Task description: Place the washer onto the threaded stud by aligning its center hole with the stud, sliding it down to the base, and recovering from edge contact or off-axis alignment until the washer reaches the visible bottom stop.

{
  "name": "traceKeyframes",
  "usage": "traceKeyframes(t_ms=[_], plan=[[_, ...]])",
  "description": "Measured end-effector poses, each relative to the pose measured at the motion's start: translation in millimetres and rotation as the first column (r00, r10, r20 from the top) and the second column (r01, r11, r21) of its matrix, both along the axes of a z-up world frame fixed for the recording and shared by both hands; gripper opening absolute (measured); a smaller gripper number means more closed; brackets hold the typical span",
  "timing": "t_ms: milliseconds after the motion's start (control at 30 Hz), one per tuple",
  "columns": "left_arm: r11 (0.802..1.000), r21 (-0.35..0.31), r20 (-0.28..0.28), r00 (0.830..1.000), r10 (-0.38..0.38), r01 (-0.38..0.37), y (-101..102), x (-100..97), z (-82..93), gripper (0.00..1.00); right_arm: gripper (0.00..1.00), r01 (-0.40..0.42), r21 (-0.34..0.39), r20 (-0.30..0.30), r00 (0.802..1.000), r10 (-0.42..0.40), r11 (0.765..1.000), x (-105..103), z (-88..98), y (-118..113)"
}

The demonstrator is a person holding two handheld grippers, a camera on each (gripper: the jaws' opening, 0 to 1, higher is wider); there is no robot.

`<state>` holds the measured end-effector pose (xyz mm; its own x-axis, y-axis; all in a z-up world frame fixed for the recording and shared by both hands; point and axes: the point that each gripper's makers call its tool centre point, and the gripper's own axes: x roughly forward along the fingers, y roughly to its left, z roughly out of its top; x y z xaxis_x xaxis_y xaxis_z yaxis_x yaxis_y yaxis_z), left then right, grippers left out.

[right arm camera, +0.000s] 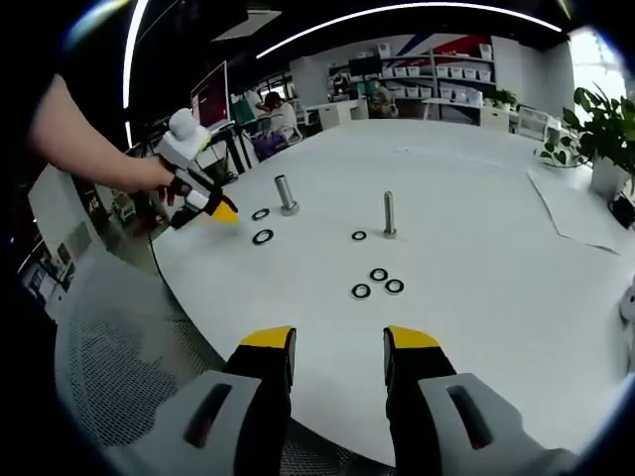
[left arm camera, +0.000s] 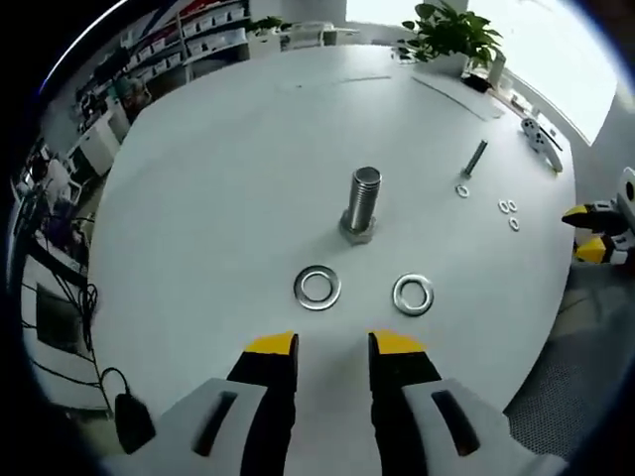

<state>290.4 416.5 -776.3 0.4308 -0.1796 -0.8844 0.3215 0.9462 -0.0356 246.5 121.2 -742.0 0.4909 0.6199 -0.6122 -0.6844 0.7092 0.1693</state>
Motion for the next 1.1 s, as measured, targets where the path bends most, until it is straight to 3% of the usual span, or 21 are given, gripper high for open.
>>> traceKeyframes(t_ms=[267,467,967,1100], plan=[[1.0,-0.006,-0.053,0.999,0.007,-0.007,2.0,19.2,-3.4,0.27,0.38,0.004,0.001,-0.002,1.0,-0.004,1.0,0.5,-0.2,-0.6],[1.0,0.009,-0.076,0.997,-0.027,0.028,-1.6,29.4,-9.4,0.27,0.38,0.01,0.004,0.0,1.0,-0.01,1.0,0.9,0.9,-1.1],[0.998,0.026,-0.134,0.989,-0.059,0.063,-4.2,35.8,-18.6,0.26,0.38,0.009,-0.002,-0.001,1.0,-0.009,1.0,1.0,-0.2,-1.9],[0.991,0.058,-0.15,0.982,-0.111,0.121,-4.7,34.9,-19.5,0.23,0.38,0.011,-0.002,-0.002,1.0,-0.011,1.0,1.1,-0.7,-2.2]])
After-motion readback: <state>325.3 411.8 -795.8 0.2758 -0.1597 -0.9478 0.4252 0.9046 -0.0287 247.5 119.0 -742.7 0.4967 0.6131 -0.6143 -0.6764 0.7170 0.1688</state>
